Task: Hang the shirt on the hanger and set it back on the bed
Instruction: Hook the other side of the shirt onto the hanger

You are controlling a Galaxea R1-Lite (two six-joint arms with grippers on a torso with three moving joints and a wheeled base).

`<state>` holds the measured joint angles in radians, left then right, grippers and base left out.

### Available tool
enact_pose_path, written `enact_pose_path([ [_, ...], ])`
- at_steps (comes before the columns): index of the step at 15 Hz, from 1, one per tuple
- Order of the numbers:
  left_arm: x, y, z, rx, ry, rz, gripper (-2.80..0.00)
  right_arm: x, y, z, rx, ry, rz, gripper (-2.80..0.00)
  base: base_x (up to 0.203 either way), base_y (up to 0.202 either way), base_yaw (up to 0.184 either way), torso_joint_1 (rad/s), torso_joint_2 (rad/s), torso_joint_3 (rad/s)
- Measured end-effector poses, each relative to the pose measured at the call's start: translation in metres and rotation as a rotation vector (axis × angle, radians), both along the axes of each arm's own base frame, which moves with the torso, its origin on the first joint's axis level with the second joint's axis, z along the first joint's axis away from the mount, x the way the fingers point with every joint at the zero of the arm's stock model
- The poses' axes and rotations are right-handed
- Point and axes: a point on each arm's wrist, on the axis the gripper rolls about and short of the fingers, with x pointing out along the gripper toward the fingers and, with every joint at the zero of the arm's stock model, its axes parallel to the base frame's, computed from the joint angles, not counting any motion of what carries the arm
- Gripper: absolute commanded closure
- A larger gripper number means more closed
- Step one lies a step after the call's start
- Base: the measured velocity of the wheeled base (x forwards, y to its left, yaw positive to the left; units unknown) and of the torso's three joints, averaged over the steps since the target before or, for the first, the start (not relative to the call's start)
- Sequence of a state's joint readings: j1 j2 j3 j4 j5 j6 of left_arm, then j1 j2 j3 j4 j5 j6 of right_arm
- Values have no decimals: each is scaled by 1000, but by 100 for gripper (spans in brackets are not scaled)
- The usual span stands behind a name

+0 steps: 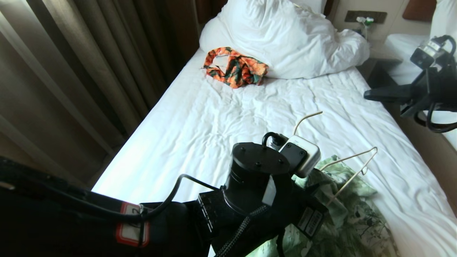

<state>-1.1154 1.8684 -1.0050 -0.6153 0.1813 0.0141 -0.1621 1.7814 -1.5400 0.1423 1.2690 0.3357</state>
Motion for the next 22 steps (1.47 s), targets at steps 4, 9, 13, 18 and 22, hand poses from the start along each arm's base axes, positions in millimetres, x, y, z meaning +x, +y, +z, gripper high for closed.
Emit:
enact_pose_path([
  [4,-14,4,2,-18,29,-24,0,32,11,-29,-34,28,-29,0,0,0,0,0,0,0],
  [9,-30,-9,-19,19,83,-73,0,42,38,-49,-46,155,-7,0,0,0,0,0,0,0],
  [13,-35,-27,-46,82,104,-100,0,50,74,-67,-150,219,-59,0,0,0,0,0,0,0],
  [18,-38,-37,-71,140,127,-114,0,50,95,-91,-395,273,-48,0,0,0,0,0,0,0],
  [22,-41,-43,-80,158,129,-123,0,38,98,-107,-573,272,90,0,0,0,0,0,0,0],
])
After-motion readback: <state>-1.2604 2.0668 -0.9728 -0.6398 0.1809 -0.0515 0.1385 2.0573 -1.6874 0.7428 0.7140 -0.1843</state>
